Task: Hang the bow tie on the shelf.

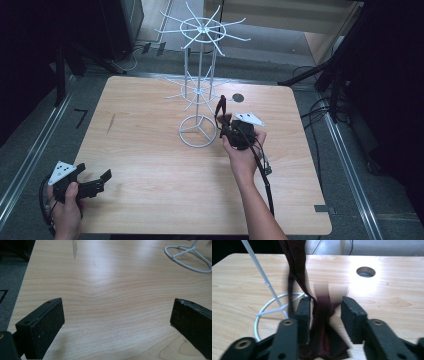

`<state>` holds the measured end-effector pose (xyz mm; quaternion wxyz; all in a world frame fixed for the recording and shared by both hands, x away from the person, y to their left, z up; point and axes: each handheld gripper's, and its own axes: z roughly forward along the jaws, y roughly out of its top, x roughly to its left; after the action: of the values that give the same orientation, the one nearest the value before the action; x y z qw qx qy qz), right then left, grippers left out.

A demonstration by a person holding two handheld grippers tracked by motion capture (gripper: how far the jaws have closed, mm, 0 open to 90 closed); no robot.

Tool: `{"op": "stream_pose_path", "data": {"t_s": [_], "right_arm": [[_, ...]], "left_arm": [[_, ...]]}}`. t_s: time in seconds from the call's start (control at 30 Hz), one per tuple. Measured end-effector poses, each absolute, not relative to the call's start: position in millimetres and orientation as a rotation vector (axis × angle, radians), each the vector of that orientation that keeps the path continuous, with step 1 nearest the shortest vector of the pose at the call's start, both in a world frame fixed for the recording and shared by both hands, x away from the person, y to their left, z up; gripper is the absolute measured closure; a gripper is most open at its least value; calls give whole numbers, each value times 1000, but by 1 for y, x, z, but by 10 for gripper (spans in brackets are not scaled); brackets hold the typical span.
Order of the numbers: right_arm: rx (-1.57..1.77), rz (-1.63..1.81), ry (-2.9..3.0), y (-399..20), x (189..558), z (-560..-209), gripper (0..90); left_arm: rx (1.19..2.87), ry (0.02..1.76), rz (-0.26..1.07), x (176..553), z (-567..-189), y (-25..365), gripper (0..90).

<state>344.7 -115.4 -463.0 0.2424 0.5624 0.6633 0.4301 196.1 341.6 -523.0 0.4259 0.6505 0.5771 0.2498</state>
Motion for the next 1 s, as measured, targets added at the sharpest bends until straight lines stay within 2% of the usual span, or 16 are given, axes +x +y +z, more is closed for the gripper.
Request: {"op": "stream_pose_path", "data": {"t_s": [0.2,0.23,0.3,0.33,0.6,1.0], "right_arm": [[1529,1180,1845,-118,345,-467,471],[1519,1182,1851,-121,344,-467,418],[1517,1184,1856,-122,343,-466,395],[1502,1185,1871,-125,340,-466,337],[1465,1176,1886,-139,329,-468,223],[1478,1182,1873,-166,312,-479,171]], "left_arm": [[1626,1443,624,196,-523,342,0],[1627,1442,624,196,-523,342,0],[1627,1442,624,196,-523,342,0],[1626,1442,626,196,-523,342,0],[1629,1442,628,196,-523,341,0],[1632,1442,630,196,-523,341,0]]}}
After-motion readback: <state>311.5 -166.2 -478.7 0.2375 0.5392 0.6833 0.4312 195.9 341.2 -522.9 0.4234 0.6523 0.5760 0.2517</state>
